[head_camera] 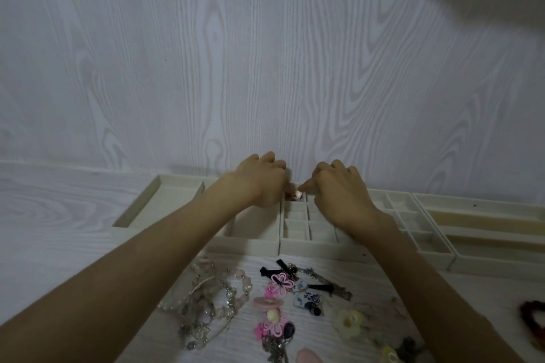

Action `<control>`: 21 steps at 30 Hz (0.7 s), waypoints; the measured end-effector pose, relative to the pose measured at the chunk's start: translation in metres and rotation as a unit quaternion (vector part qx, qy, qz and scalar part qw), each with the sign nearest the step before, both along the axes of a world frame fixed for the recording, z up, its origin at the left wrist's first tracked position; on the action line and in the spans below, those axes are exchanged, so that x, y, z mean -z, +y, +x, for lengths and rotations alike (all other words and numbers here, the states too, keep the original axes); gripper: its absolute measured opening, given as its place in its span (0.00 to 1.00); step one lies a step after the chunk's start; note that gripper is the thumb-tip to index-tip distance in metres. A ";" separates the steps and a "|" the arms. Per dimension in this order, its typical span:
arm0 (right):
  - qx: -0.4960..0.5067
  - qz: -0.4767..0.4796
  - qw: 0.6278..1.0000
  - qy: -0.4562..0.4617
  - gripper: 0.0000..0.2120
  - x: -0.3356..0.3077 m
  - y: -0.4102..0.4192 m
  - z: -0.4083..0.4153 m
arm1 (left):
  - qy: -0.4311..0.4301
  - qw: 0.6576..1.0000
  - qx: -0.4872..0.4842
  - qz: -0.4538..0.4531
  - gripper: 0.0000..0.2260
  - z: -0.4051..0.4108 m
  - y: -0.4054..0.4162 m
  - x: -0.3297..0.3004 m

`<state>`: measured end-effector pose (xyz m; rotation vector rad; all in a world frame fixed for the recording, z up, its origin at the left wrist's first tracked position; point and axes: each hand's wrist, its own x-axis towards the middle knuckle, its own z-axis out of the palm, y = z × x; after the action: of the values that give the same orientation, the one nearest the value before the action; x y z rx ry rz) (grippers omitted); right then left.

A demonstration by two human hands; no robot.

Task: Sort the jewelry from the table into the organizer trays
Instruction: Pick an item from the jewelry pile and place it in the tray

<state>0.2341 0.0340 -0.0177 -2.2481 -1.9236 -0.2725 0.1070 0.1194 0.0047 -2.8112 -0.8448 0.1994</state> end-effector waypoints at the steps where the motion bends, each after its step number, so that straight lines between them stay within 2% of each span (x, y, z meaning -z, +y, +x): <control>1: 0.009 0.020 0.998 0.055 0.21 -0.003 0.000 0.002 | -0.025 0.998 -0.009 -0.048 0.18 -0.001 0.004 0.001; 3: 0.020 0.062 0.984 0.168 0.21 -0.012 -0.004 0.004 | -0.080 0.987 -0.024 -0.139 0.19 -0.005 0.014 0.005; 5: 0.012 0.066 0.965 0.254 0.22 -0.024 -0.013 0.007 | -0.164 0.965 -0.045 -0.200 0.18 -0.012 0.016 0.006; 8: -0.025 0.008 0.962 0.271 0.18 -0.039 -0.034 0.004 | -0.308 0.912 -0.074 -0.261 0.13 -0.034 -0.006 0.002; 11: -0.060 -0.063 0.962 0.259 0.12 -0.041 -0.061 -0.013 | -0.378 0.887 -0.077 -0.256 0.09 -0.065 -0.037 0.008; 14: -0.104 -0.093 0.959 0.246 0.09 -0.039 -0.086 -0.039 | -0.415 0.874 -0.080 -0.241 0.04 -0.091 -0.066 0.015; 16: -0.121 -0.134 0.952 0.248 0.09 -0.037 -0.099 -0.056 | -0.419 0.865 -0.076 -0.266 0.03 -0.106 -0.082 0.020; 19: -0.140 -0.159 0.951 0.225 0.09 -0.030 -0.107 -0.074 | -0.360 0.876 -0.062 -0.314 0.06 -0.120 -0.093 0.026; 21: -0.124 -0.143 0.961 0.200 0.08 -0.026 -0.106 -0.079 | -0.317 0.893 -0.060 -0.313 0.08 -0.123 -0.093 0.028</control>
<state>0.1548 -0.0718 0.0088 -1.9789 -2.0799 0.4864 -0.0163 0.0265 -0.0234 -3.4872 -1.2745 -0.5768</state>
